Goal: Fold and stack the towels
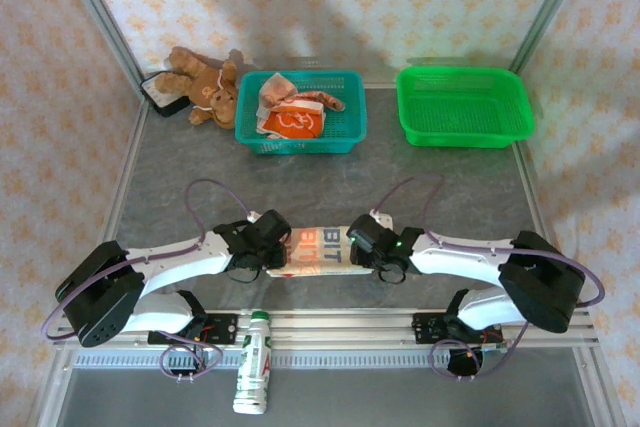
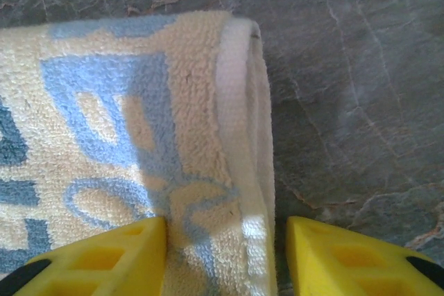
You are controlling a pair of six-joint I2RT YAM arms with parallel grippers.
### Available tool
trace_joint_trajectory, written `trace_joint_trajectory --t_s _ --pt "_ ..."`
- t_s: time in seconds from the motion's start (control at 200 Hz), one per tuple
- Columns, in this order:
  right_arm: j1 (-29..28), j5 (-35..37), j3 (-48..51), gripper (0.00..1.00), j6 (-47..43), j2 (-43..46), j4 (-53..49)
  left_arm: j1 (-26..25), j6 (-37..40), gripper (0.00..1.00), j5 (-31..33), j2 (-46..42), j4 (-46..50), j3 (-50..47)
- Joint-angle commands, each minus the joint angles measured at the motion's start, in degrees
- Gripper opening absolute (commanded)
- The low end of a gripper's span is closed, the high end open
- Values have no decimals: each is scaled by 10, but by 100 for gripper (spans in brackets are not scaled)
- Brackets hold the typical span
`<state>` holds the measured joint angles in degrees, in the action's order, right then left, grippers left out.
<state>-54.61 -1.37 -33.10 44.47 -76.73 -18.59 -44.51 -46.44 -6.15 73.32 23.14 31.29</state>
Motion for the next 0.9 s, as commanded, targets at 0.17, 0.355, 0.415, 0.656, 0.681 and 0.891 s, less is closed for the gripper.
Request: trace_joint_trajectory --t_s 0.17,0.355,0.415,0.656,0.681,0.891 --pt "-29 33 -21 49 23 -65 16 0 -2 32 -27 10 -38 -21" --pt "-29 15 -5 17 36 -91 46 0 -4 40 -31 4 -33 -15" --pt "-29 19 -2 10 39 -83 43 1 -5 42 -30 -3 -25 -8" --pt "-29 89 -31 0 22 -3 -62 11 7 79 13 -49 53 53" --pt "-29 100 -39 0 18 11 -79 14 8 87 21 -55 63 61" --pt "19 163 -132 0 -42 86 -210 42 30 100 53 -86 125 129"
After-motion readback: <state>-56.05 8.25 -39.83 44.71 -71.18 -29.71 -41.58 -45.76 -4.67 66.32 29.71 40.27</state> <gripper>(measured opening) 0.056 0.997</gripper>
